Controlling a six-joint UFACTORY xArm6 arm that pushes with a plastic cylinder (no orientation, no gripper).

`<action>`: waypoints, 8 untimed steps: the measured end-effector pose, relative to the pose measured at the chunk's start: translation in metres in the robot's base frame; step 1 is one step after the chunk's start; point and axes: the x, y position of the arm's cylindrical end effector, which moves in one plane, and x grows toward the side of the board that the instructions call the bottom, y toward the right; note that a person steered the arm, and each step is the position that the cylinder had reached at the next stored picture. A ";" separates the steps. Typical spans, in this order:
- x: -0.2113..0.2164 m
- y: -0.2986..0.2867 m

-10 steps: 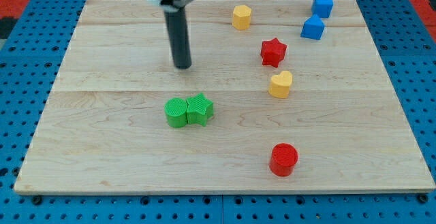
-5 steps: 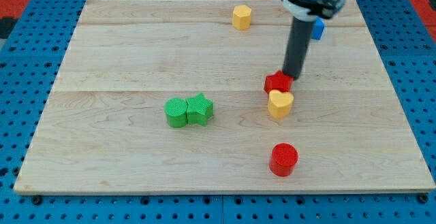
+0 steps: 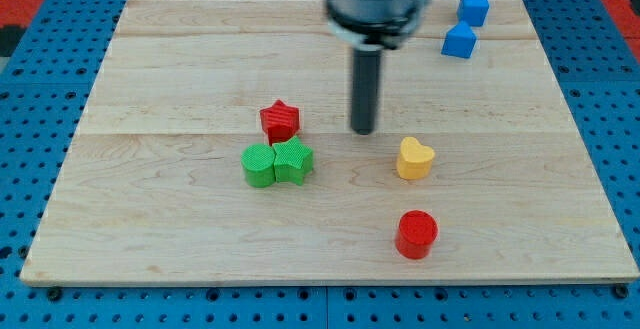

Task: Move the red star to the left of the yellow heart

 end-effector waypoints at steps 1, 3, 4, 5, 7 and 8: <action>0.005 0.080; 0.070 0.105; 0.072 0.036; 0.071 -0.007; 0.025 0.005; -0.046 0.003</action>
